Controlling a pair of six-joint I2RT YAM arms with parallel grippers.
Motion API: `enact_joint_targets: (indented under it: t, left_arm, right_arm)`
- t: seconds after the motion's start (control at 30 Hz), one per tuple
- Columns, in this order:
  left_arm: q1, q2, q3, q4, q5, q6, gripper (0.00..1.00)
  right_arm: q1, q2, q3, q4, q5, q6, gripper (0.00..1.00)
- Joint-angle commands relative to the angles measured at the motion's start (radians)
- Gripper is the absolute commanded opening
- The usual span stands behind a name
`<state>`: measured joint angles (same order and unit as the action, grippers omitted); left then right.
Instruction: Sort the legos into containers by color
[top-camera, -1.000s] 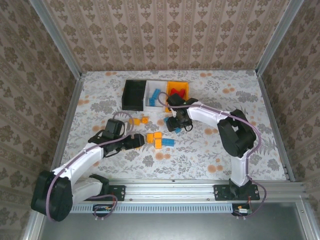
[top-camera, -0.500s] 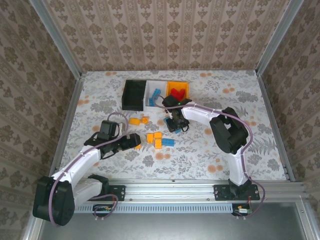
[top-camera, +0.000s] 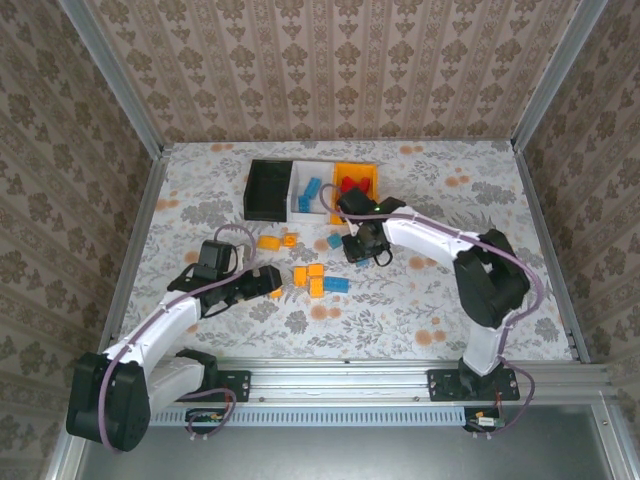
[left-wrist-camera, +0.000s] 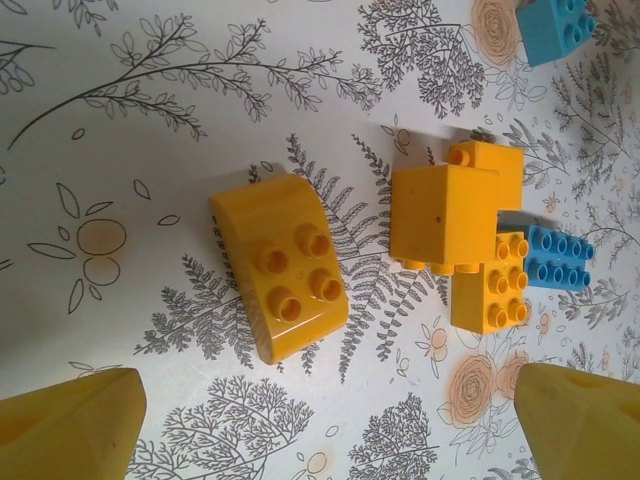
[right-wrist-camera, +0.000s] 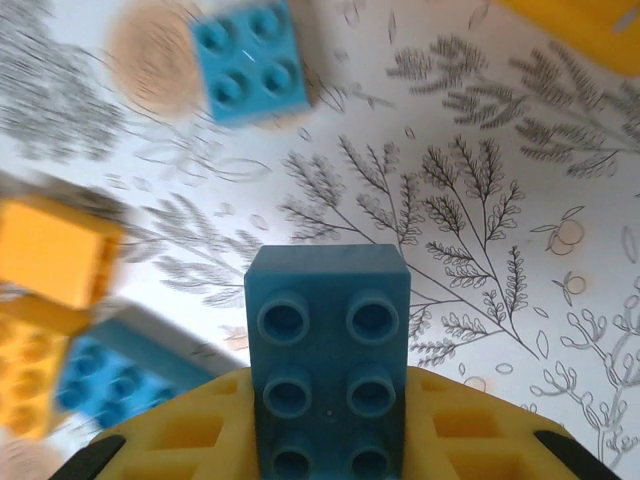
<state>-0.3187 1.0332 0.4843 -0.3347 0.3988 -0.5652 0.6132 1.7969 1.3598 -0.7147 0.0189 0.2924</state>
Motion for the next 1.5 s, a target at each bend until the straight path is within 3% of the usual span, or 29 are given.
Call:
enact_joint_targets:
  t: [0.0, 0.23, 0.67, 0.73, 0.8, 0.9, 1.1, 1.47]
  left_arm:
    - [0.007, 0.006, -0.010, 0.032, 0.024, -0.002, 0.97]
    - [0.007, -0.009, -0.021, 0.028, 0.028, -0.006, 0.97]
    - [0.038, -0.032, -0.035, 0.000, 0.040, 0.026, 0.98]
    - [0.044, -0.028, -0.035, 0.001, 0.048, 0.032, 0.98]
    - [0.053, -0.025, -0.035, -0.001, 0.053, 0.040, 0.98]
    - [0.064, -0.017, -0.033, 0.004, 0.063, 0.042, 0.98]
    - [0.067, 0.001, -0.025, 0.014, 0.081, 0.042, 0.98]
    - [0.067, -0.016, -0.015, 0.028, 0.082, 0.023, 0.95]
  right_arm:
    - [-0.018, -0.066, 0.053, 0.011, -0.099, 0.072, 0.31]
    - [-0.067, 0.053, 0.250, 0.123, -0.273, 0.259, 0.31]
    - [-0.088, 0.479, 0.725, 0.103, -0.289, 0.359, 0.34]
    - [-0.092, 0.511, 0.753, 0.104, -0.295, 0.366, 0.38]
    - [-0.092, 0.525, 0.767, 0.106, -0.295, 0.369, 0.50]
    - [-0.092, 0.517, 0.760, 0.120, -0.300, 0.369, 0.57]
    - [-0.091, 0.427, 0.682, 0.154, -0.310, 0.366, 0.58]
    - [-0.073, 0.019, 0.167, 0.114, -0.173, 0.186, 0.59]
